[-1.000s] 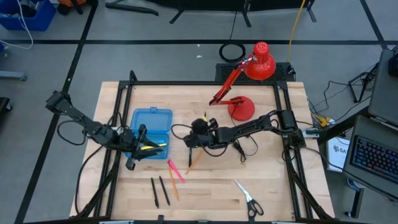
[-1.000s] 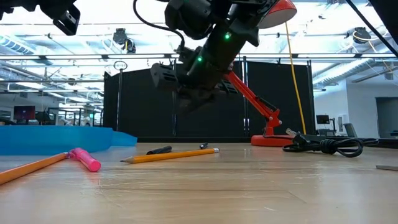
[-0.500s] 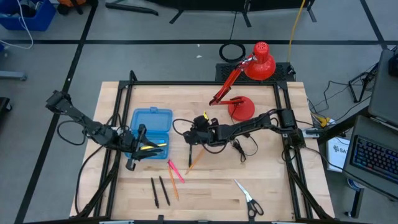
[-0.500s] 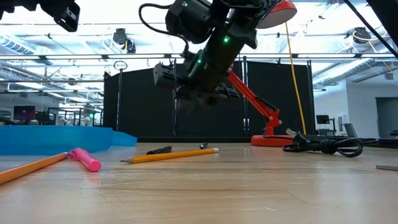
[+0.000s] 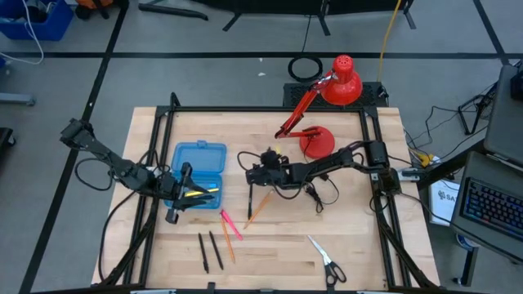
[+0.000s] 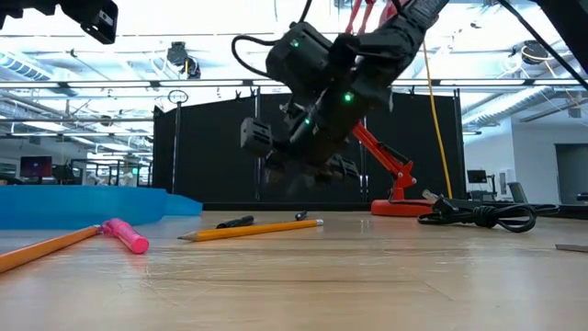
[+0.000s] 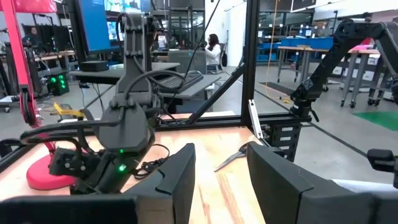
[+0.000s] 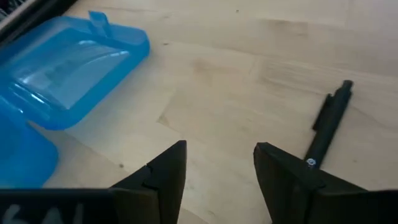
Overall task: Pick & place school supplies into a supply box
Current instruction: Put the black pen into the blue supply box
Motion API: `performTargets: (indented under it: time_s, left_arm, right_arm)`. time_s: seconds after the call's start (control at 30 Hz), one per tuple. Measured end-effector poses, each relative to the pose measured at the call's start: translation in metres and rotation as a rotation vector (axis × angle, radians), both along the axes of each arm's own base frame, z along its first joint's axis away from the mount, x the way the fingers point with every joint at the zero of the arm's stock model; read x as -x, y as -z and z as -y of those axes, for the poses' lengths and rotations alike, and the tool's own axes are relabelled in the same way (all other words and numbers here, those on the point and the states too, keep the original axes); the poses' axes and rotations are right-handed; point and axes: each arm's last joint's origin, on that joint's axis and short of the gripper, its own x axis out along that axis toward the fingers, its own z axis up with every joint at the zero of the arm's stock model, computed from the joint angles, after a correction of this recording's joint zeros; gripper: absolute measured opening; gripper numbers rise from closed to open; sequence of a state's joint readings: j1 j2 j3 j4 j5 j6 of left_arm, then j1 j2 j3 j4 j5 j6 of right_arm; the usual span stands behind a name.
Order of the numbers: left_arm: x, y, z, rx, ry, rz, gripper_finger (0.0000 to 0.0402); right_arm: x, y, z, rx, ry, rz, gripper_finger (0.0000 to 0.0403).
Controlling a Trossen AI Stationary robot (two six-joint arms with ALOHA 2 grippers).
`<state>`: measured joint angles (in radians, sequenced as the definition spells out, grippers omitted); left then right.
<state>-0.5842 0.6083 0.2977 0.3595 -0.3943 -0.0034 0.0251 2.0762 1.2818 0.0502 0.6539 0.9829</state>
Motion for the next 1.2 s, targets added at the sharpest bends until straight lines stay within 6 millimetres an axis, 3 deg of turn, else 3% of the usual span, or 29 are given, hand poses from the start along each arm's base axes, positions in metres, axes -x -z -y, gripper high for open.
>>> performTargets:
  time_s: [0.23, 0.7, 1.2]
  left_arm:
    - [0.0, 0.0, 0.0, -0.014, -0.001, -0.001, 0.0147]
    - [0.0, 0.001, 0.0, -0.017, 0.0, -0.009, 0.0147]
    - [0.0, 0.002, 0.0, -0.02, 0.0, -0.015, 0.0147]
  right_arm:
    - [0.005, 0.006, -0.001, 0.009, 0.026, -0.003, 0.017]
    - [0.014, 0.01, -0.025, 0.069, 0.057, -0.064, 0.0169]
    - [0.022, 0.015, -0.026, 0.04, 0.09, -0.121, 0.0169]
